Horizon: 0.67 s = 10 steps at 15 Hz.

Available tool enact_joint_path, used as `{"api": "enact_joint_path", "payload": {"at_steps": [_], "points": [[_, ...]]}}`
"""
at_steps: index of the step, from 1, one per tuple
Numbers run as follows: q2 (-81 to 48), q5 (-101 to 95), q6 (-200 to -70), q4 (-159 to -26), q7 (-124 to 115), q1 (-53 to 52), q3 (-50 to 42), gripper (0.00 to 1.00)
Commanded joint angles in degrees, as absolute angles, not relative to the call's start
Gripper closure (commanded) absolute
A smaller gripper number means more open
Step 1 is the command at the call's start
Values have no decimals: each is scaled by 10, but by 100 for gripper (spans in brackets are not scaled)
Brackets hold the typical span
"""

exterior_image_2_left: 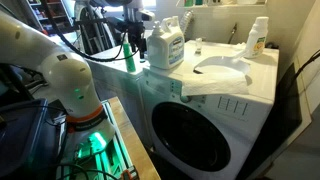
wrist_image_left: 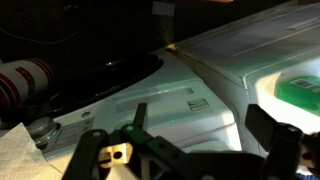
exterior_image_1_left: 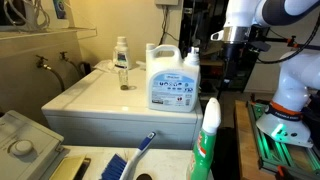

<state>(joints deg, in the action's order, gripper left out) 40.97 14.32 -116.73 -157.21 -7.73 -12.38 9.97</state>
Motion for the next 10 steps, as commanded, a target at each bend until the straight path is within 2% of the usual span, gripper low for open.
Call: {"api": "enact_joint_path", "payload": {"at_steps": [1,7,10], "points": [[409,143,-1166,-1571,-77,-123,100,0],[407,148,-1173,-1566,-76,-129,104,0],[432,133,-1172,-1500,-55,-147,117,0]]}}
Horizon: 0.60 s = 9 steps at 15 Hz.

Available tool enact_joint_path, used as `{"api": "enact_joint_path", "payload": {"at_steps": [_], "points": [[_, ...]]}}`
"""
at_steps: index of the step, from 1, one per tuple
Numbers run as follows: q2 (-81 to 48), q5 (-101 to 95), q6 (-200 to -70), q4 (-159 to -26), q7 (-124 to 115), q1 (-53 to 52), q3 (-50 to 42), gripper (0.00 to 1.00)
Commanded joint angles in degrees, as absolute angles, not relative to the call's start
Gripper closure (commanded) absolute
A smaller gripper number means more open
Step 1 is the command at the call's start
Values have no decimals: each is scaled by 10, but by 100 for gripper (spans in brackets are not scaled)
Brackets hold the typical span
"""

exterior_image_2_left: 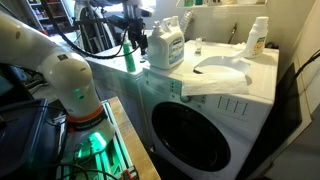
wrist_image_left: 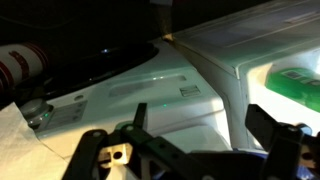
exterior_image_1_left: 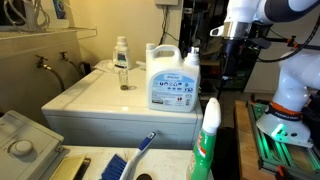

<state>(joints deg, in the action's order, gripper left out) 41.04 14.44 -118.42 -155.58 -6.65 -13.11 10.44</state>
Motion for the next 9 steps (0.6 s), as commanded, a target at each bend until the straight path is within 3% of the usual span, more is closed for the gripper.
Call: {"api": "enact_joint_path", "payload": {"at_steps": [1,9], "points": [[427,125,-1160,-1464,-51,-153,124,0],[196,51,-1243,-1193,24,-157,239,0]]}}
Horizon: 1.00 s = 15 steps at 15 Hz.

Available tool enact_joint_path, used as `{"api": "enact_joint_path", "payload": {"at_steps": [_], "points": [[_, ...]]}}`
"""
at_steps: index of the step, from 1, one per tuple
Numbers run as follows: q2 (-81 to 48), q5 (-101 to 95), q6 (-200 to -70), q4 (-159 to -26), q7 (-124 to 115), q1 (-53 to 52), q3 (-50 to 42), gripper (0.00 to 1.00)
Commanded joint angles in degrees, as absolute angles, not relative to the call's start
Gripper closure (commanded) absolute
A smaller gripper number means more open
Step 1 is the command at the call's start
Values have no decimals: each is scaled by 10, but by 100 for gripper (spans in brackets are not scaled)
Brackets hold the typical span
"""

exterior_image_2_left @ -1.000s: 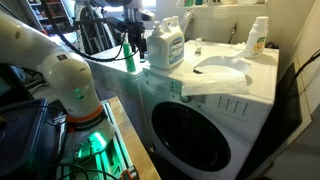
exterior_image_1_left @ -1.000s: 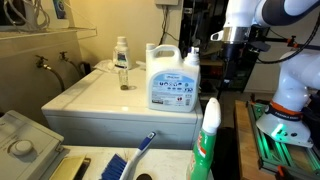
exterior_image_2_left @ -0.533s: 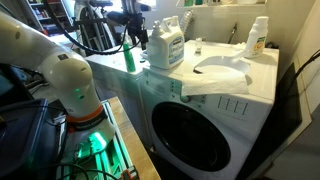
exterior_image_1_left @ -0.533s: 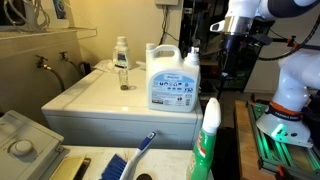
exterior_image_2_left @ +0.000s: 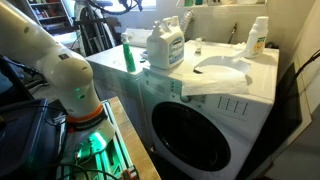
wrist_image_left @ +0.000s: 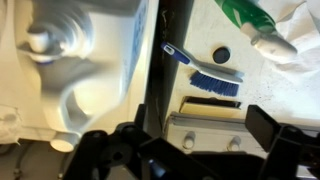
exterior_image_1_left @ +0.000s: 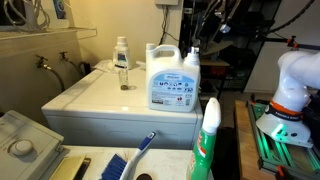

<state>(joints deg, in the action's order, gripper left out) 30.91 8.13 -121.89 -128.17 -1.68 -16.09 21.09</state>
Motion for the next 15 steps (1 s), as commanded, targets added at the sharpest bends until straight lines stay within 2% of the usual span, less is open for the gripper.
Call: {"api": "enact_joint_path", "payload": {"at_steps": [1,6,7,12,15], "points": [[161,43,-1246,-1166,37,-157,253,0],[-17,-29,-1268,-1074,71,-208,293,0],[49,-5,-1262,-1111,51,-205,271,0],[27,-7,-1267,-1096,50,-214,264,0],[-61,-37,-1266,-1033,107,-214,262,0]]}}
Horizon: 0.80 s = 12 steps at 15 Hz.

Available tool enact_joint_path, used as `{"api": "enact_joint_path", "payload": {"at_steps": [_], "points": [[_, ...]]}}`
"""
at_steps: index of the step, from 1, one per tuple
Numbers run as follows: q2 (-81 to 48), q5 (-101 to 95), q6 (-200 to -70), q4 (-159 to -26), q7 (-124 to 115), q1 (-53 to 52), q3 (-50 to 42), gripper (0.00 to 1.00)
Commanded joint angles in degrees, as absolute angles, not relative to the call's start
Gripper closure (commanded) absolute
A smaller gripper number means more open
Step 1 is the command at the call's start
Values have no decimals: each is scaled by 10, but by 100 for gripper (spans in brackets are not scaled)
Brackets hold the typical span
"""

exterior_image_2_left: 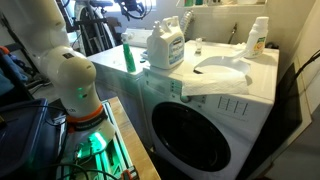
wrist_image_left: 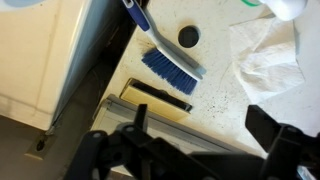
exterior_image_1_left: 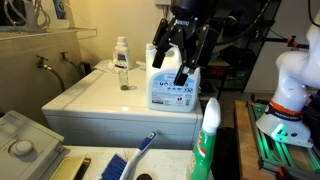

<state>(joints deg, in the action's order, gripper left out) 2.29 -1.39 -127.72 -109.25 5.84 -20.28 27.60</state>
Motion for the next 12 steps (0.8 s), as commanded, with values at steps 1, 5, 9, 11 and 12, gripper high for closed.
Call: {"api": "enact_joint_path", "payload": {"at_steps": [1,5,9,11,12], "points": [[-88,-47,-1246,-1010,121,-214,259,0],[-223,-51,-1162,-911,202,-223,245,0],[-249,-25,-1187,-909,246,-220,242,0],[-279,-23,-1185,-883,259,-223,242,0],[-283,-23,-1184,-877,261,-224,242,0]]}}
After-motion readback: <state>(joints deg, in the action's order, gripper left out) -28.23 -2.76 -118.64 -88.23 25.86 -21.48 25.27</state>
